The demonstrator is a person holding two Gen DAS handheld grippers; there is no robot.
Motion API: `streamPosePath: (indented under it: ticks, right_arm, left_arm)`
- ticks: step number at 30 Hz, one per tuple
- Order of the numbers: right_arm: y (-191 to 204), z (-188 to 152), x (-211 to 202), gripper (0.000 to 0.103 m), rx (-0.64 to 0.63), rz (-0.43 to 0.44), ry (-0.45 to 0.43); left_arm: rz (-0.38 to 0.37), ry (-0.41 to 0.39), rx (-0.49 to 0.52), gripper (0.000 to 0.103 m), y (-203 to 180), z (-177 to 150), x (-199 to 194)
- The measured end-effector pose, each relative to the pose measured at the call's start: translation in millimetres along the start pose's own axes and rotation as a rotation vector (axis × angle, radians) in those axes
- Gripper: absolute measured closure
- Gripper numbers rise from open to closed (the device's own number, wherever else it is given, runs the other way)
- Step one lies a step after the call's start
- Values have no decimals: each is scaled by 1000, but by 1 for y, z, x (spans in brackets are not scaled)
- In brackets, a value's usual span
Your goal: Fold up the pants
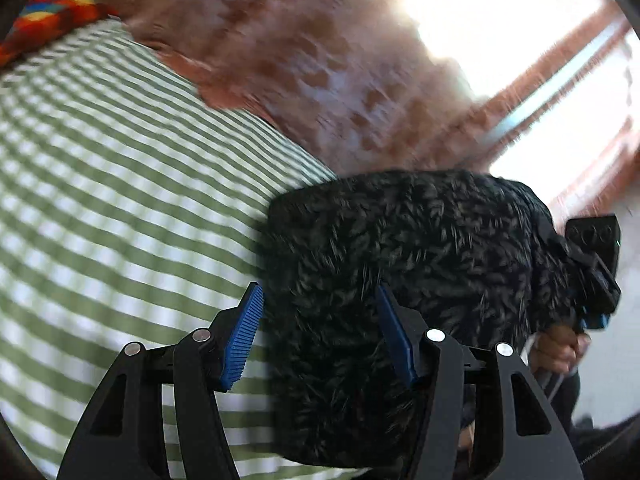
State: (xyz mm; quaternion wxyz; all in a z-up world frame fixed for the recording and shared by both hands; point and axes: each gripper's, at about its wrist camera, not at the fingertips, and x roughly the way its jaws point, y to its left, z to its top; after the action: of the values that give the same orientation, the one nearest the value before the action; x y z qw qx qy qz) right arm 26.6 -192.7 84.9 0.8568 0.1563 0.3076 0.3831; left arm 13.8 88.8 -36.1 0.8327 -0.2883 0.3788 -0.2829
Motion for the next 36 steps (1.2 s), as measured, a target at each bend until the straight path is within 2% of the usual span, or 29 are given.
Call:
streamPosePath:
  ticks: [4,8,11,14,15,18,22,24,26,28,29,31,32,36]
  right_arm:
    - [-37,-24,-38,93,63,-91,-22]
    - [-91,-67,-51,93,186,-210,35]
    - [-126,-100,-50,93,289,-268,75]
    - [-153,-122,-49,92,391,-277,86]
    - [-158,-128,-52,88,406,-286,80]
    - [-162,-136,-71,80,450,-292,32]
    - [-147,-140,-104,78,442,-272,-11]
    - [-134,-143,-113,60,427,-259,-11]
    - [-119,-147,-112,58,411,-234,1]
    - [-109,-148,-97,58,398,-244,36]
    - [-107,-152,-89,59,398,-261,68]
    - [-107,-157,-75,85,397,-307,106]
    - [-106,-158,-70,94,391,-319,119]
    - [-94,-156,-74,96,324,-368,129]
  left_arm:
    - [-34,132,87,47,-26,-16,40]
    - [-26,252,162,47,-42,-36,70]
    - [14,284,233,47,-52,-46,80]
    - [12,297,235,47,-54,-46,81]
    - [13,299,237,47,-55,-46,81]
    - [24,302,261,47,-58,-47,84]
    - [8,293,259,47,-59,-44,80]
    - [-15,279,249,47,-61,-41,76]
    - [-17,266,260,47,-63,-39,73]
    - [-13,258,272,47,-65,-40,68]
    - [-13,254,276,47,-66,-40,67]
    - [-4,245,290,47,-68,-40,64]
    - [6,240,302,47,-69,-40,62]
    - [12,237,363,47,-75,-46,54]
